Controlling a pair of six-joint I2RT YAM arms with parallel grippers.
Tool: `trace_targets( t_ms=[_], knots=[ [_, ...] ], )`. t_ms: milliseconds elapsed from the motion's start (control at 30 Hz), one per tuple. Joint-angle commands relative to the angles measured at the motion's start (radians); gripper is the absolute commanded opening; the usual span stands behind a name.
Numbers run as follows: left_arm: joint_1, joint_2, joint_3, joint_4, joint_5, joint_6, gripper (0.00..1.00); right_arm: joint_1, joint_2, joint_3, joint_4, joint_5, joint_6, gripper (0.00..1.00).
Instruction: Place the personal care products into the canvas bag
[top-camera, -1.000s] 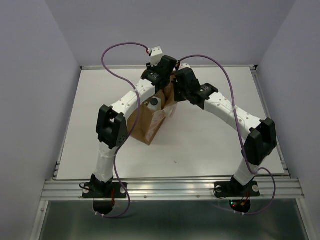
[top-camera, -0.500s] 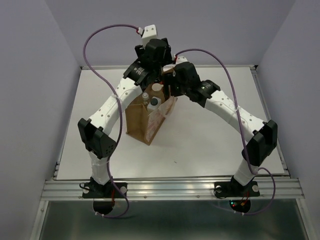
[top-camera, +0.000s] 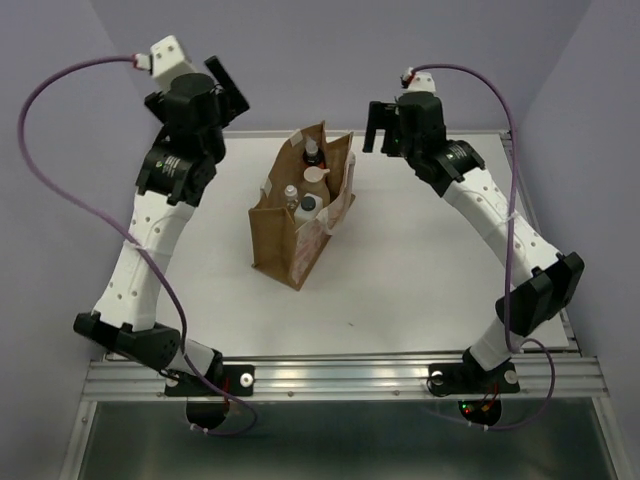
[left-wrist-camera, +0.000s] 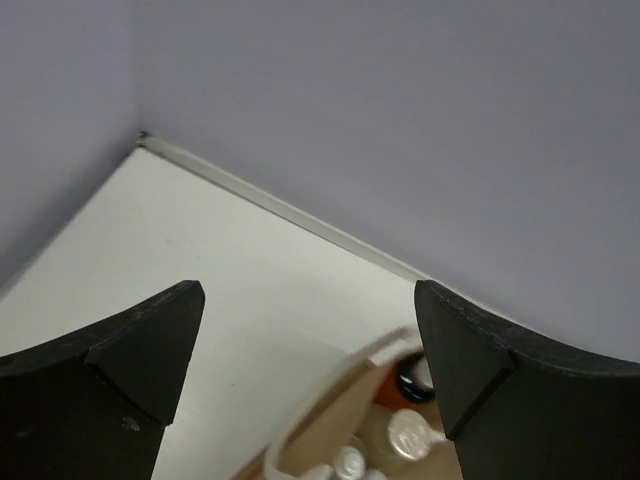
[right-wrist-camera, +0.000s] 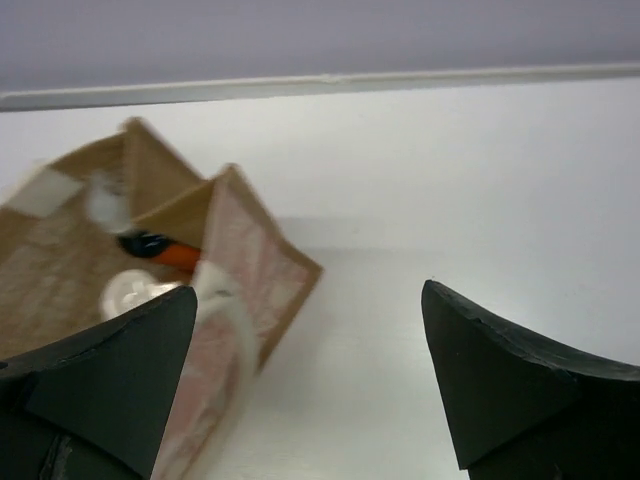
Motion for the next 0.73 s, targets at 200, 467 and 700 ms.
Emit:
trace_targets(
  t_ms=[200, 467, 700],
  knots=[
    [0.277, -0.157, -0.403, -0.098, 0.049, -0.187, 0.99, -0.101, -0.246, -0.404, 0.038, 0.227, 0.088, 1.0],
    [0.304, -0.166, -0.436, -0.062, 0.115, -0.195, 0.99, -0.101, -0.305, -0.477, 0.072, 0.217, 0.059, 1.0],
    [0.304, -0.192, -0.483, -0.049, 0.114, -0.198, 0.99, -0.101, -0.321, -0.491, 0.081, 0.197, 0.062, 1.0]
  ],
)
